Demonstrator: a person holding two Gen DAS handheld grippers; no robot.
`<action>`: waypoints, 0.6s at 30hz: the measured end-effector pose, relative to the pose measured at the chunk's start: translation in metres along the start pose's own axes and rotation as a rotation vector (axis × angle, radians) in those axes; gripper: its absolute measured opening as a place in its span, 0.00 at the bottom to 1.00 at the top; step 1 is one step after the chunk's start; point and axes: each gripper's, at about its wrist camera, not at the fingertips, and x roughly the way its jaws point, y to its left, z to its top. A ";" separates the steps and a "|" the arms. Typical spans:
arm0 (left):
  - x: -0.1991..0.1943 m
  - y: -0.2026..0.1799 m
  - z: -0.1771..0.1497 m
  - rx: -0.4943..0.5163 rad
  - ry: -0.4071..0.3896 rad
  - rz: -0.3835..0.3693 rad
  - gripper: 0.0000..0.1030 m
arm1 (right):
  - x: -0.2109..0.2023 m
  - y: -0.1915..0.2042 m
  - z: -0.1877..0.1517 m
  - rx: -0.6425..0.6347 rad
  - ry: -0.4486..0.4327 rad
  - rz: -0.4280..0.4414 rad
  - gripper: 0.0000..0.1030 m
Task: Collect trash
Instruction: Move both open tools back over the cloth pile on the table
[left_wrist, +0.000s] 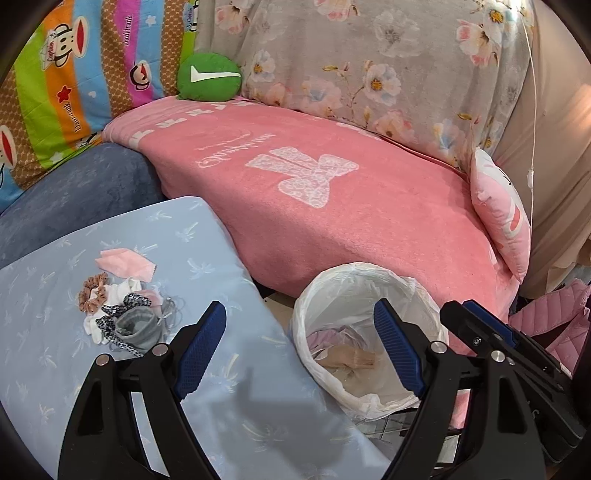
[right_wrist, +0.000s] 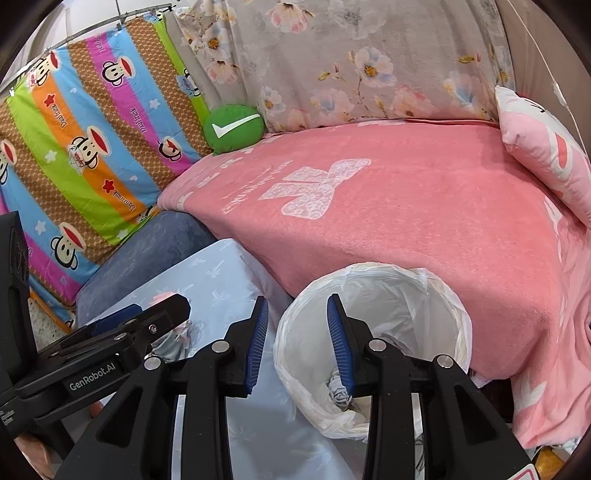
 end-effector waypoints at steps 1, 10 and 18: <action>-0.001 0.002 0.000 -0.004 -0.001 0.002 0.76 | 0.001 0.002 0.000 -0.004 0.002 0.002 0.33; -0.007 0.027 -0.005 -0.047 -0.006 0.029 0.76 | 0.007 0.025 -0.003 -0.046 0.018 0.020 0.38; -0.013 0.047 -0.009 -0.084 -0.011 0.052 0.76 | 0.010 0.048 -0.007 -0.083 0.031 0.033 0.41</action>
